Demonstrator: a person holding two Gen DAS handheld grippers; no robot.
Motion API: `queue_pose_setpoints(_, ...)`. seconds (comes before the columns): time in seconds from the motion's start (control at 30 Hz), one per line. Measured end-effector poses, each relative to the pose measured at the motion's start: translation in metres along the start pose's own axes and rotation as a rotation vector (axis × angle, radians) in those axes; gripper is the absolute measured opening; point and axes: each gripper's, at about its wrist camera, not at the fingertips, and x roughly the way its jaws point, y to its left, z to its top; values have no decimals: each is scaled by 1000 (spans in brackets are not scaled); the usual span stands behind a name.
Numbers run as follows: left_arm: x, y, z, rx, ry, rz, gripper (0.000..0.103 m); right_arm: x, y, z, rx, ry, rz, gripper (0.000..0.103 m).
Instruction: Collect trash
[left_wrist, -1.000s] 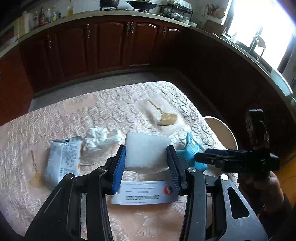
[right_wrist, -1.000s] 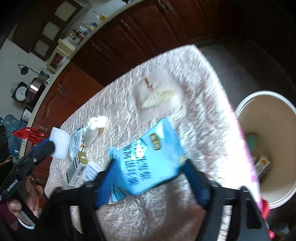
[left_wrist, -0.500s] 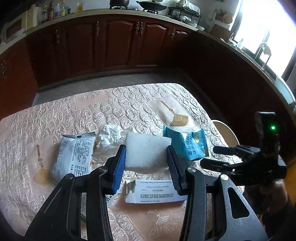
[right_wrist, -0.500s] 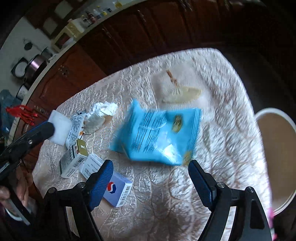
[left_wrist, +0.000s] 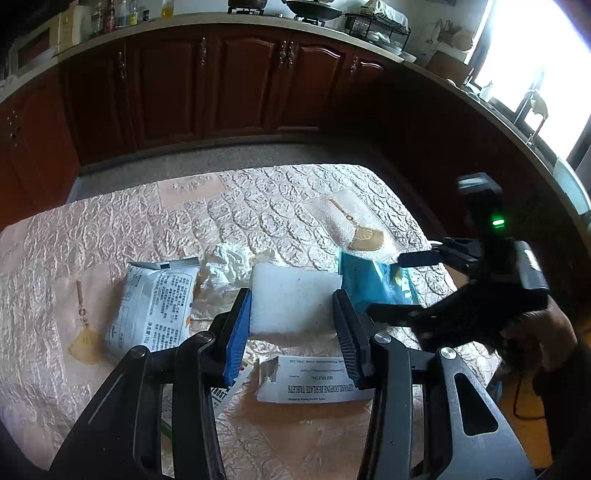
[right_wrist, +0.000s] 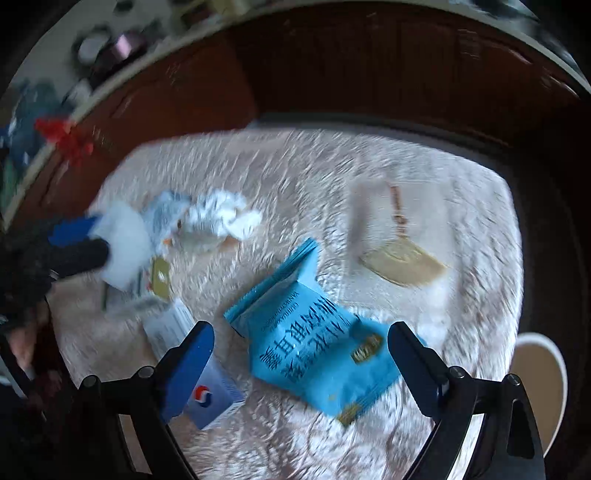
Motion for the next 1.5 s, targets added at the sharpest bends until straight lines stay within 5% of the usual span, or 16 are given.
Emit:
queue_pose_setpoints(0.17, -1, 3, -1, -6, 3, 1, 42, 23, -1, 2, -26, 44, 5, 93)
queue_pose_setpoints(0.23, 1, 2, -1, -11, 6, -2, 42, 19, -5, -1, 24, -4, 41, 76)
queue_pose_setpoints(0.27, 2, 2, 0, -14, 7, -5, 42, 17, -7, -3, 52, -20, 55, 58)
queue_pose_setpoints(0.47, 3, -9, 0, -11, 3, -27, 42, 4, -5, -19, 121, -89, 32, 20)
queue_pose_setpoints(0.6, 2, -14, 1, -2, -2, -34, 42, -14, -5, -27, 168, -155, 8, 6)
queue_pose_setpoints(1.1, 2, -46, 8, 44, -7, -74, 42, -90, -30, -70, 295, -306, -27, 3)
queue_pose_setpoints(1.5, 52, -149, 31, 134, 64, -224, 42, -154, -108, -145, 499, -387, -164, 3)
